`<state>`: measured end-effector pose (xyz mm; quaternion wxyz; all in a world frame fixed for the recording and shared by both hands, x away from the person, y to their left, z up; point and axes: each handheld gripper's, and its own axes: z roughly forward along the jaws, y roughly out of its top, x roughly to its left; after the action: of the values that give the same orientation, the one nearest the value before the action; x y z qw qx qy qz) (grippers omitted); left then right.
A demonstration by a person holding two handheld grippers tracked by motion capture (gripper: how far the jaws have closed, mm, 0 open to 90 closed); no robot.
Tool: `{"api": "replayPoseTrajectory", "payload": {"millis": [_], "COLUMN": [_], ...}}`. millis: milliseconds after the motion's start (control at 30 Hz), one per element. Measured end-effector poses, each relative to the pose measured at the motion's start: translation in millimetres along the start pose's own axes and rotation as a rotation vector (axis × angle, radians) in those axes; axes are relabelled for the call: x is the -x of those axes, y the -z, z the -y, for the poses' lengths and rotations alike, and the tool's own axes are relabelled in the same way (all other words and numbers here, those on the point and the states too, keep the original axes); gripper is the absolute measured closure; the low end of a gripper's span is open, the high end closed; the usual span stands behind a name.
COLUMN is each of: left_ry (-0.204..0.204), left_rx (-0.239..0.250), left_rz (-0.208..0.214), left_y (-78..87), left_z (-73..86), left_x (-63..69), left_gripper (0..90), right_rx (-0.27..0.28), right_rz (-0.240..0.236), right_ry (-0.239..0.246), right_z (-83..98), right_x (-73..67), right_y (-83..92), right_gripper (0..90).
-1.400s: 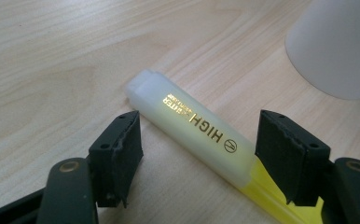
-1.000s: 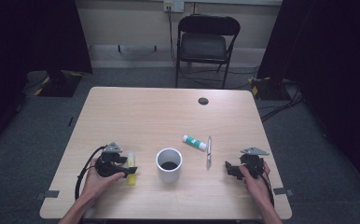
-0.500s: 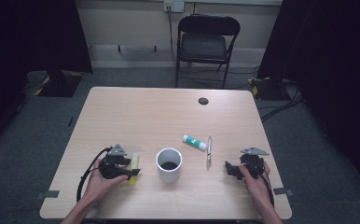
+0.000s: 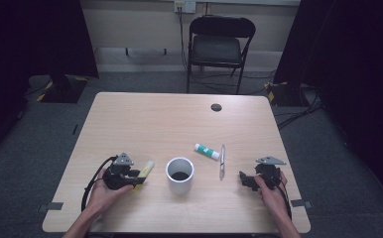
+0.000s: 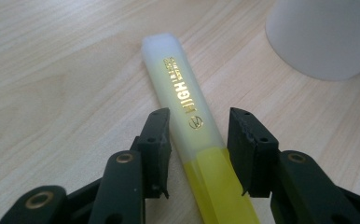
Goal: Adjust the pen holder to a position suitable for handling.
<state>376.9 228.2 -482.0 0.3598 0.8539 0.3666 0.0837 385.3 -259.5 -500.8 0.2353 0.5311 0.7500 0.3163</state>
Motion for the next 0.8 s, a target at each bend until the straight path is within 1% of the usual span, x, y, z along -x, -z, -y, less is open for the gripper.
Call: {"api": "replayPoseTrajectory", "payload": {"millis": [33, 100, 133, 167, 200, 267, 300, 400, 467, 500, 567, 600, 633, 700, 800], "left_ry": [-0.002, -0.001, -0.005, -0.011, -0.004, -0.005, -0.015, -0.004, 0.003, -0.016, -0.016, -0.024, -0.023, -0.021, -0.002], "left_rx": [0.008, 0.027, 0.026, 0.029, 0.032, 0.027, 0.005, 0.011, 0.006, -0.011, -0.013, -0.015, -0.018, -0.017, -0.001], "left_rz": [0.008, 0.005, 0.011, 0.003, 0.0, 0.007, 0.0, -0.001, -0.003, -0.007, -0.005, -0.008, -0.013, -0.014, -0.017], "left_y": [2.3, 6.0, 8.1, 8.7, 9.1, 9.0, 9.2, 10.0, 9.0, 7.6, 6.8, 6.7, 6.1, 5.5, 5.4], "left_z": [0.2, 0.9, 1.7, 2.6, 4.5, 6.1, 9.1, 10.8, 10.9, 10.7, 10.7, 10.5, 10.4, 10.5, 11.1], "left_x": [-0.2, 1.3, 2.3, 3.0, 3.9, 4.1, 4.7, 2.5, 2.7, 2.3, 2.7, 2.6, 1.9, 0.8, -4.1], "left_gripper": [58.1, 54.2, 53.1, 51.9, 51.0, 50.3, 49.7, 49.4, 49.6, 52.1, 53.0, 55.6, 58.8, 59.5, 59.8], "right_rx": [0.0, 0.0, 0.0, 0.0, 0.0, -0.001, 0.0, 0.0, 0.0, 0.0, -0.001, 0.0, 0.0, 0.0, -0.003], "right_rz": [0.0, -0.002, -0.003, -0.003, -0.003, -0.002, -0.003, -0.003, -0.003, -0.003, -0.002, -0.003, -0.003, -0.003, -0.003], "right_ry": [-0.001, 0.002, 0.002, 0.002, 0.002, 0.001, 0.002, 0.002, 0.001, 0.002, 0.001, 0.002, 0.002, 0.002, 0.001], "right_z": [0.0, -0.2, -0.2, -0.2, -0.2, -0.2, -0.2, -0.2, -0.2, -0.2, -0.2, -0.2, -0.2, -0.2, -0.4], "right_x": [0.0, 0.1, 0.1, 0.1, 0.1, 0.0, 0.1, 0.1, 0.0, 0.1, 0.0, 0.1, 0.0, 0.1, 0.2], "right_y": [0.0, -0.2, -0.2, -0.2, -0.2, -0.2, -0.2, -0.2, -0.2, -0.2, -0.1, -0.2, -0.2, -0.2, -0.3], "right_gripper": [5.9, 5.8, 5.9, 5.9, 5.8, 5.9, 5.9, 5.9, 5.8, 5.9, 5.9, 5.9, 5.9, 5.8, 5.6]}}
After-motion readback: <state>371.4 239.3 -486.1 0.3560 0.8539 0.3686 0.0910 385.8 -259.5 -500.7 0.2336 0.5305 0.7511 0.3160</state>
